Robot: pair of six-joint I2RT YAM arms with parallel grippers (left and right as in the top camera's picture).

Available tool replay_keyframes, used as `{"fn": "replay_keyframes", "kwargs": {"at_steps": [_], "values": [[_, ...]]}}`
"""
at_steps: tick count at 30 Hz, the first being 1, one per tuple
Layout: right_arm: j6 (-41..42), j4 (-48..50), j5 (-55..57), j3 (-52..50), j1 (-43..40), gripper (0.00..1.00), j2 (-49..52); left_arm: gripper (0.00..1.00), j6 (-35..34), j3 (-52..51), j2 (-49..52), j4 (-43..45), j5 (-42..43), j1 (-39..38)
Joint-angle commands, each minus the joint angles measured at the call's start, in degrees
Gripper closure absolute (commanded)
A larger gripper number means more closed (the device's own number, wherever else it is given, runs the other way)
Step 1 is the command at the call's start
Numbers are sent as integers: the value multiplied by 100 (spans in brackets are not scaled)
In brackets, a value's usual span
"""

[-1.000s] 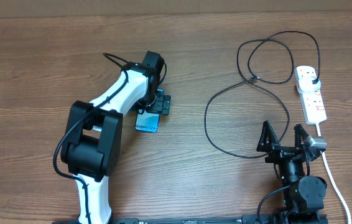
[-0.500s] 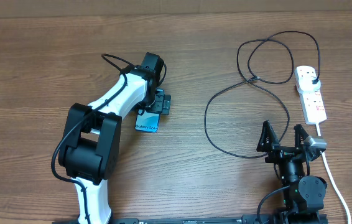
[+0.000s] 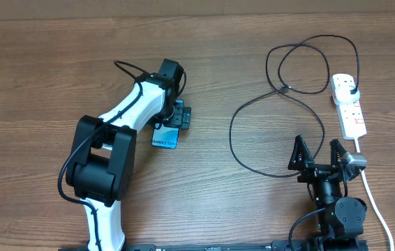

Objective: Plug charger to phone and switch on socket

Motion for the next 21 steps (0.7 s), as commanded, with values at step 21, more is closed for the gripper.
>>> {"fn": "replay_keyframes", "kwargs": {"at_steps": [21], "values": [[-63,17,9,-61,11,0,-44,35,131,105,1045,-511,1491,70]]}}
